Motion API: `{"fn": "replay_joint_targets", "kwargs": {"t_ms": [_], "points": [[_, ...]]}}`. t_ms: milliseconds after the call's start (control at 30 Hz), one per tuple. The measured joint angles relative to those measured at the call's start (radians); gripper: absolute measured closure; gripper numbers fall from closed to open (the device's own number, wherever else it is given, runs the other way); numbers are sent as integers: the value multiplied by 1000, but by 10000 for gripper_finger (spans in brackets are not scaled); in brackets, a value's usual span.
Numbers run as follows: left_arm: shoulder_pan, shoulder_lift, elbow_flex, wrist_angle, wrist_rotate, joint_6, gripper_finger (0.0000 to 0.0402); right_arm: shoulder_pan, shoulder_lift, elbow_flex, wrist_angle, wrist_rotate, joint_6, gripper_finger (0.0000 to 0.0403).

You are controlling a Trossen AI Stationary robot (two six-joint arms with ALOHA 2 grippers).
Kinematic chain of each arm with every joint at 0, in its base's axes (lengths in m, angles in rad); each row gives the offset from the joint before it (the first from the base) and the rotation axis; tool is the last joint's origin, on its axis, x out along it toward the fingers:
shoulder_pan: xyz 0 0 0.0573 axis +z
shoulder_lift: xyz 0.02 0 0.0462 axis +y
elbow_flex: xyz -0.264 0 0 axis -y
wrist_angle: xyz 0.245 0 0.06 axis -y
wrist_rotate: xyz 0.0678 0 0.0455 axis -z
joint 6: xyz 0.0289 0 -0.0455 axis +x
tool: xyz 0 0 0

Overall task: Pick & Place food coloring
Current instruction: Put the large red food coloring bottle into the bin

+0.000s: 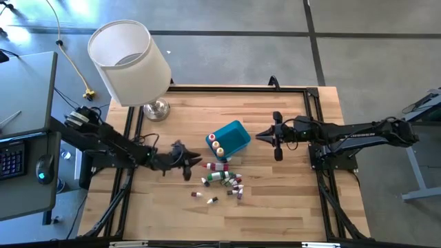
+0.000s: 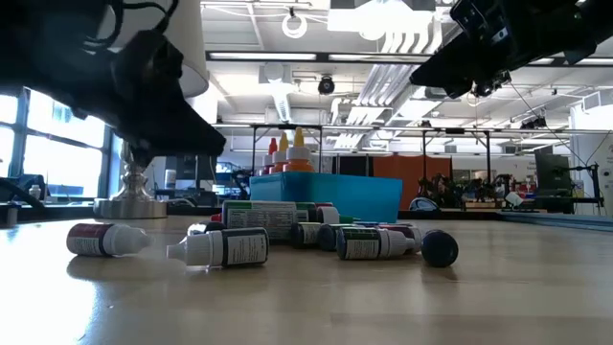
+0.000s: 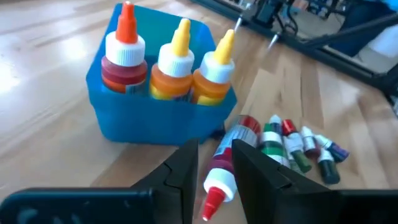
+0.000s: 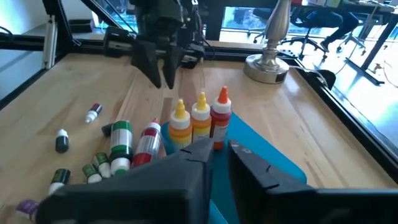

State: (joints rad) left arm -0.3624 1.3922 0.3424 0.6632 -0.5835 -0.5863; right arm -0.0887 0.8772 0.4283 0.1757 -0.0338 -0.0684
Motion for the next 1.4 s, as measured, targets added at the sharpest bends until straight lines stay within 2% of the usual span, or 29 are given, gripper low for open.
{"fn": "replay_joint_targets", "kwargs": {"t_ms": [167, 333, 400, 633, 867, 1100, 1267, 1400], "points": [[49, 0, 34, -41, 29, 78, 276, 0, 2, 0, 1, 0, 1, 304], [74, 0, 43, -56, 189, 138, 244, 0, 2, 0, 0, 0, 15, 274], [72, 8, 44, -62, 202, 129, 240, 0, 2, -1, -1, 0, 16, 269], [68, 124, 44, -21, 192, 135, 238, 0, 2, -1, -10, 0, 16, 271], [68, 240, 44, 142, 200, 159, 238, 0, 2, -1, -14, -3, 16, 273], [68, 295, 44, 165, 199, 158, 238, 0, 2, -1, -14, -3, 16, 274], [68, 345, 45, 262, 199, 178, 238, 0, 2, -1, -14, -4, 16, 274], [68, 363, 74, 248, 208, 200, 238, 0, 2, -1, -14, -4, 17, 274]]}}
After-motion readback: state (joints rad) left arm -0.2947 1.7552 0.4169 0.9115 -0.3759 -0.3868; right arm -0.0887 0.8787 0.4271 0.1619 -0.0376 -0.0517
